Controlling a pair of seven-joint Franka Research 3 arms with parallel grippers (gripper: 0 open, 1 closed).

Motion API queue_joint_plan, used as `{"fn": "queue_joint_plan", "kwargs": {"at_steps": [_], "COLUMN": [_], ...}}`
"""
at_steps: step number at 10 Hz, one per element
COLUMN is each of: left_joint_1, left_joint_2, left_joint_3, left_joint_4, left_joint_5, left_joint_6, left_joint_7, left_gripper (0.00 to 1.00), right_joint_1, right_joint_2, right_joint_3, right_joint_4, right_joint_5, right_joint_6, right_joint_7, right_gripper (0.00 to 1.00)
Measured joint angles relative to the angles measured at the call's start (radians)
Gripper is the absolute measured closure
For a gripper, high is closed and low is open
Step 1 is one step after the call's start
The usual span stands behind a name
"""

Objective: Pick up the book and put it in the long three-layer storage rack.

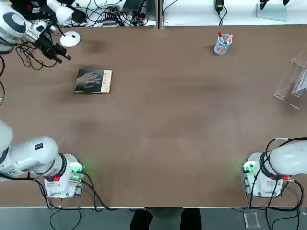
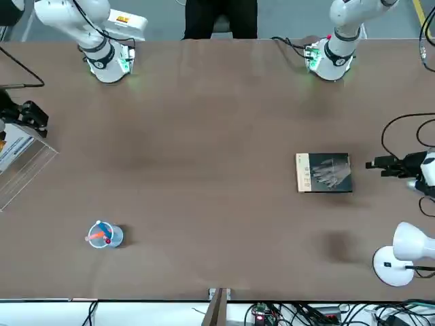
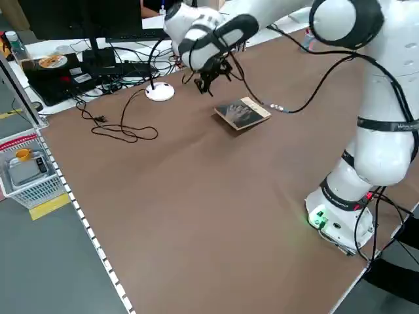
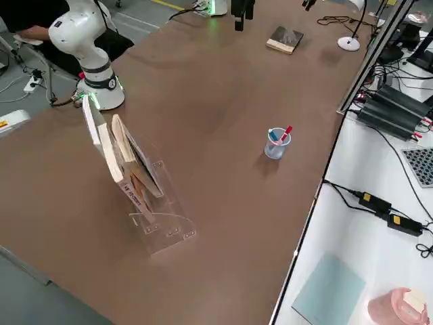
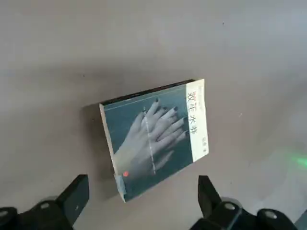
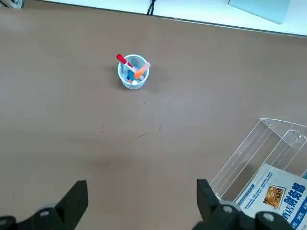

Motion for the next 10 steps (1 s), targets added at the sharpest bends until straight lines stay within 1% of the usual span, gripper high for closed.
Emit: {"fn": "queue_joint_plan", "kwargs": {"at_steps": [4,6,10], "left_joint_1": [0.030,0.035,0.049], "left_joint_2": [0.089,0.115,0.160], "left_joint_3": [0.000,0.000,0.000], "left_joint_4": [0.000,0.001,0.005], "left_joint_5": [-0.059,-0.080,-0.137], "left_joint_6": [0.011,0.011,0.012], "left_joint_7": [0.095,0.101,0.156], "left_gripper": [0.00,0.00,0.00], "right_joint_1": [-0.003,-0.004,-0.004], "right_joint_2": [0.000,0.000,0.000], "right_joint_3": [-0.002,-0.001,0.004], "right_joint_4": [0.000,0.000,0.000], "right_joint_5": [0.015,0.035,0.041], "right_joint_6": [0.001,0.001,0.002], "right_joint_7": [0.001,0.002,0.002], "right_gripper": [0.00,0.00,0.00]}}
